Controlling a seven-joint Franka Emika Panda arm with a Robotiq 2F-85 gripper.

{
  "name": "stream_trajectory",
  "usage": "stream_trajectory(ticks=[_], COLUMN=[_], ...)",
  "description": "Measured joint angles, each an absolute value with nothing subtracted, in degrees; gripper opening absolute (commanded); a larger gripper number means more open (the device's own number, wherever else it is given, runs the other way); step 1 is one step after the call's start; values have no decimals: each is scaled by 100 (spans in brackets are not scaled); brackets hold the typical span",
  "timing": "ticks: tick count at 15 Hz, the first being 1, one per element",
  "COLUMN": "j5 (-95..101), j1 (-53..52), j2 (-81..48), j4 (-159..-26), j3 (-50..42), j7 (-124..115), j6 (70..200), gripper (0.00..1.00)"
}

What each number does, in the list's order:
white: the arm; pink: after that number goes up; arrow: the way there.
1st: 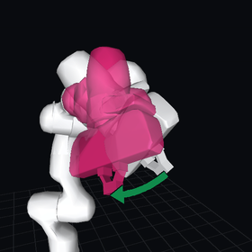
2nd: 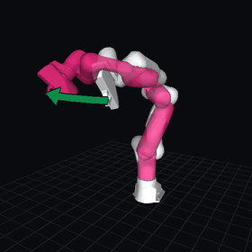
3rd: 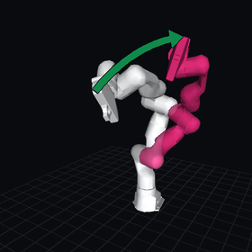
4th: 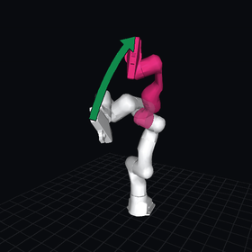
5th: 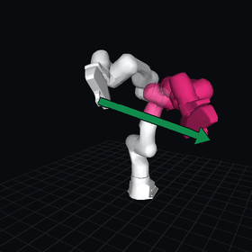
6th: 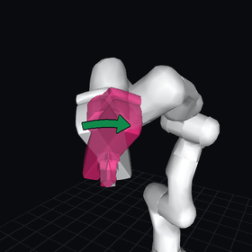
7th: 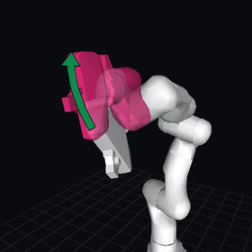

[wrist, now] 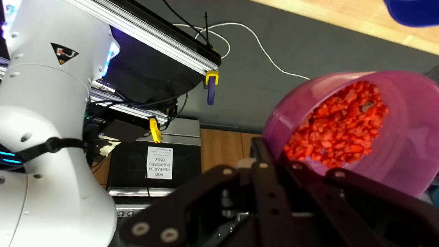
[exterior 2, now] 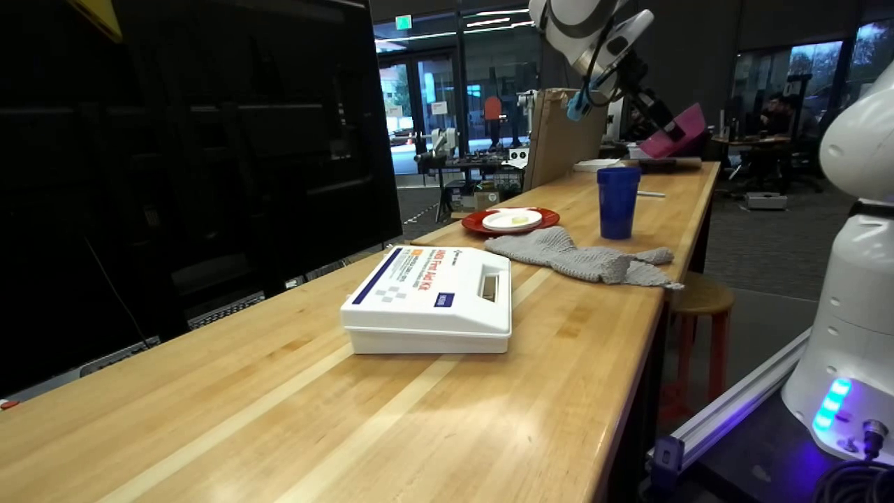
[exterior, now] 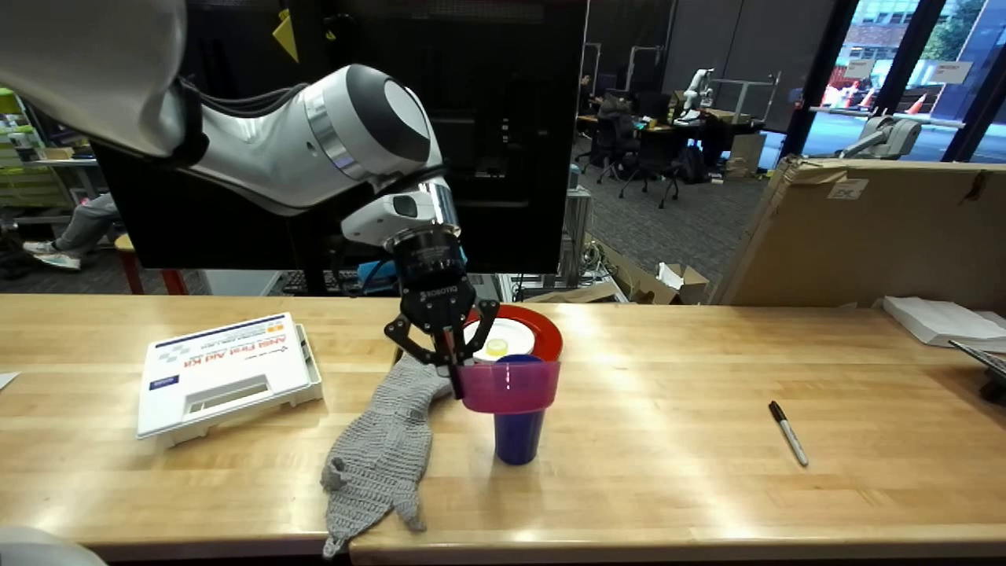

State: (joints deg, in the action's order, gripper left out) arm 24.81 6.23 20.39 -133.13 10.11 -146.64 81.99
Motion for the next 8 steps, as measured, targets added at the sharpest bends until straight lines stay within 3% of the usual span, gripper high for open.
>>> stream_trajectory(ticks=[8], j5=[2541], j1=[466], j2=[1729], j4=[-13118], j3=[994], j7=[-14664], j6=[7964], gripper=[1])
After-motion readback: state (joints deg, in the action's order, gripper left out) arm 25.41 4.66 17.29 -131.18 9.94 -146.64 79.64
